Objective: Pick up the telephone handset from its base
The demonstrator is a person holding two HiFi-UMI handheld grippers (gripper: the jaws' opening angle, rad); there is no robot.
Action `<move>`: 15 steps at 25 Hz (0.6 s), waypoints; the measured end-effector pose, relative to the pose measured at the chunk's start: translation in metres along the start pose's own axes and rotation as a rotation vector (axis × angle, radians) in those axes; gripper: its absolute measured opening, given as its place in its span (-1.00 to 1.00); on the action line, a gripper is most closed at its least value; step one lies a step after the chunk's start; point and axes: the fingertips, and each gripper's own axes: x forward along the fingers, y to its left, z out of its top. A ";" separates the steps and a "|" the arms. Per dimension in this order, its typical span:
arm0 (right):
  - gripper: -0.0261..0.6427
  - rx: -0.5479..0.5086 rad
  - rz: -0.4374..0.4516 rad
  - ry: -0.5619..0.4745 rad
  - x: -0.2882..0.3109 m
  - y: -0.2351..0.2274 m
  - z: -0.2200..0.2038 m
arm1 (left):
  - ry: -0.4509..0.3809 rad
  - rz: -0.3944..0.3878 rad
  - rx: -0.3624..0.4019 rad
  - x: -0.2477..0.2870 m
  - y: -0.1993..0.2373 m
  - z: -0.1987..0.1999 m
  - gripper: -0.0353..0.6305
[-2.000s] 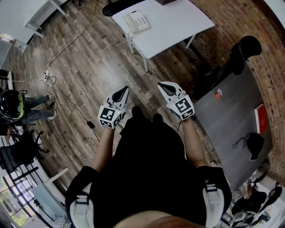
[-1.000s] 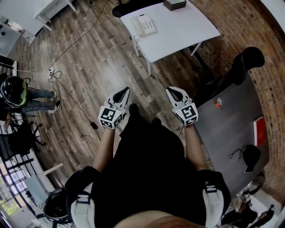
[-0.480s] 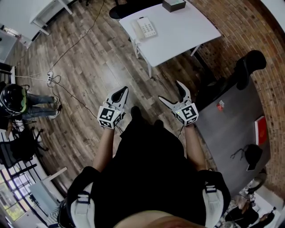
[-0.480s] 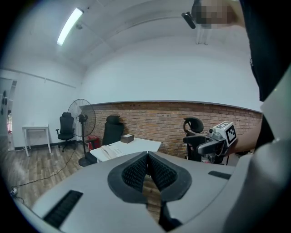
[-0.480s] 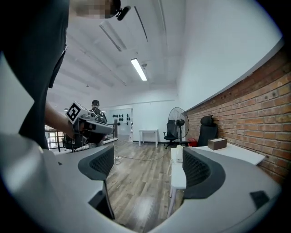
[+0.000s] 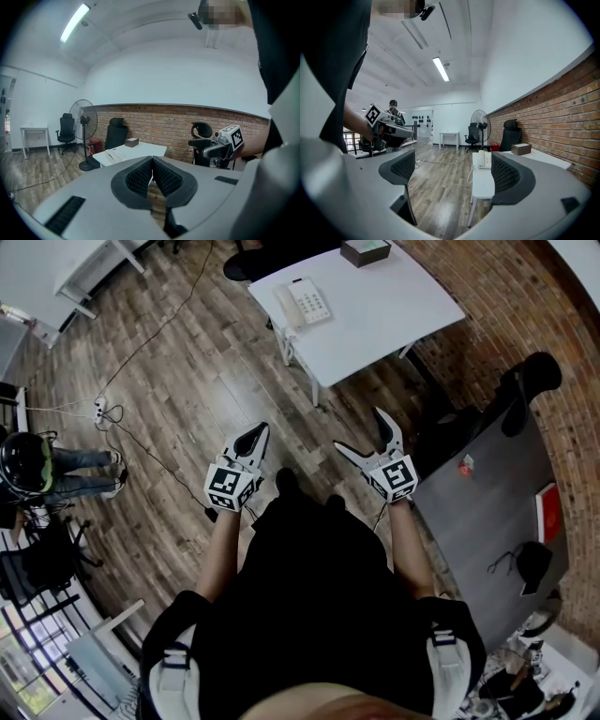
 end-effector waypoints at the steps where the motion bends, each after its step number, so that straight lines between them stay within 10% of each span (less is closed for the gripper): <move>1: 0.54 -0.002 -0.003 0.003 0.004 0.000 0.001 | 0.000 -0.003 -0.001 0.001 0.004 0.000 -0.83; 15: 0.54 0.005 -0.096 0.011 0.063 0.000 0.012 | -0.004 -0.065 0.000 0.011 0.075 0.003 -0.83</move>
